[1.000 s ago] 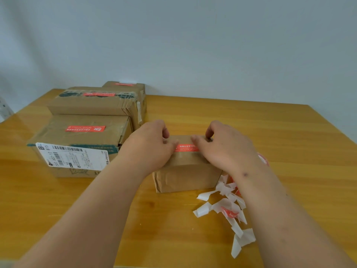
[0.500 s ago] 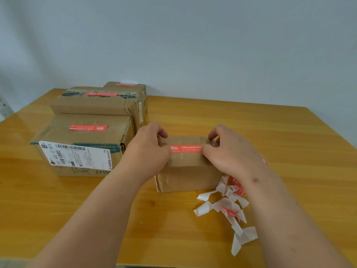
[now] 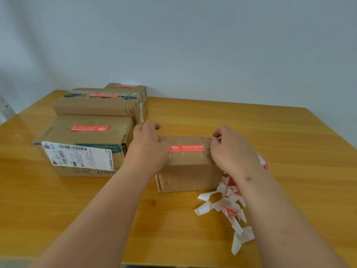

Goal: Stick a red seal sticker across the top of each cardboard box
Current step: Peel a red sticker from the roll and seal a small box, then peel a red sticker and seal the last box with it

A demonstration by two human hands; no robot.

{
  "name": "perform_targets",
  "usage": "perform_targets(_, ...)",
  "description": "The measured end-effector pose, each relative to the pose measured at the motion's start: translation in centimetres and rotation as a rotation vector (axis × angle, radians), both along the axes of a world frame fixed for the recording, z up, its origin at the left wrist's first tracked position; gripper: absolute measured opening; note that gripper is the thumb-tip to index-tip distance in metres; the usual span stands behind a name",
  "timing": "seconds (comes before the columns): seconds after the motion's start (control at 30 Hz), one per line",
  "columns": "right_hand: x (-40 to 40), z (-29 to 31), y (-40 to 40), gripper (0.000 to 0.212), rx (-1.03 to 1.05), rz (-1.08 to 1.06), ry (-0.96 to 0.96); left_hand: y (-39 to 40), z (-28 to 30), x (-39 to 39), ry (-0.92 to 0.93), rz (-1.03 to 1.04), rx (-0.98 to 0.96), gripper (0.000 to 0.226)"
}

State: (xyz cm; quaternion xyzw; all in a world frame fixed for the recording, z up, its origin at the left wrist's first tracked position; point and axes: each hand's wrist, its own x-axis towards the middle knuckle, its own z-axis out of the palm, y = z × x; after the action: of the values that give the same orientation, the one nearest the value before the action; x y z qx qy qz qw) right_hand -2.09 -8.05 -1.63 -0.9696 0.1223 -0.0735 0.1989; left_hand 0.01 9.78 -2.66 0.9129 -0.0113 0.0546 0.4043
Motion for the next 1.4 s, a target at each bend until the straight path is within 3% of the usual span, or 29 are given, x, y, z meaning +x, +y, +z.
perform_targets(0.1, -0.1, -0.2, -0.1, 0.043, -0.025, 0.017, 0.071, -0.1, -0.1, -0.2, 0.109, -0.033, 0.047, 0.052)
perform_targets(0.17, -0.3, 0.2, -0.1, 0.044, -0.007, 0.039, 0.062, 0.0, 0.2, -0.6, 0.120, -0.047, 0.003, 0.046)
perform_targets(0.23, -0.8, 1.1, -0.3, 0.042, 0.110, 0.035, -0.025, 0.1, 1.0, -1.1, 0.037, -0.015, -0.107, 0.031)
perform_targets(0.37, -1.8, 2.3, -0.4, 0.053, 0.408, 0.026, -0.121, 0.1, 2.2, -1.5, 0.010, 0.105, -0.300, 0.043)
perform_targets(0.5, -1.5, 0.9, 0.0, 0.033, 0.200, 0.045, -0.114, 0.1, 0.4, -1.0, 0.014, 0.077, -0.127, 0.023)
perform_targets(0.63, -0.3, -0.2, 0.2, 0.039, 0.101, 0.037, -0.086, -0.1, -1.1, -0.5, 0.122, 0.058, -0.115, 0.040)
perform_targets(0.73, 0.8, -0.7, 0.4, 0.039, 0.094, 0.060, 0.030, -0.2, -1.7, -0.1, 0.180, 0.052, -0.285, 0.054)
perform_targets(0.87, 0.9, -1.0, 0.4, 0.055, 0.371, 0.039, 0.016, 0.0, -1.8, -0.1, 0.225, 0.070, -0.616, 0.069)
perform_targets(0.93, 0.7, -1.0, 0.3, 0.062, 0.456, -0.003, -0.076, 0.2, -1.3, -0.4, 0.155, 0.095, -0.689, 0.063)
perform_targets(1.03, 0.2, -0.8, 0.1, 0.058, 0.458, 0.013, -0.104, 0.2, -0.4, -0.8, 0.030, 0.160, -0.760, 0.029)
perform_targets(1.1, -0.4, -0.7, 0.0, 0.048, 0.375, 0.044, -0.101, 0.1, -0.5, -1.0, -0.042, 0.193, -0.701, 0.017)
perform_targets(1.23, -1.3, -0.8, -0.2, 0.029, 0.196, 0.082, -0.047, 0.1, -1.4, -1.3, -0.035, 0.146, -0.465, 0.022)
perform_targets(1.4, -2.2, -0.2, 0.0, 0.033, 0.126, 0.110, -0.040, -0.2, -1.3, -1.9, -0.016, 0.109, -0.343, 0.023)
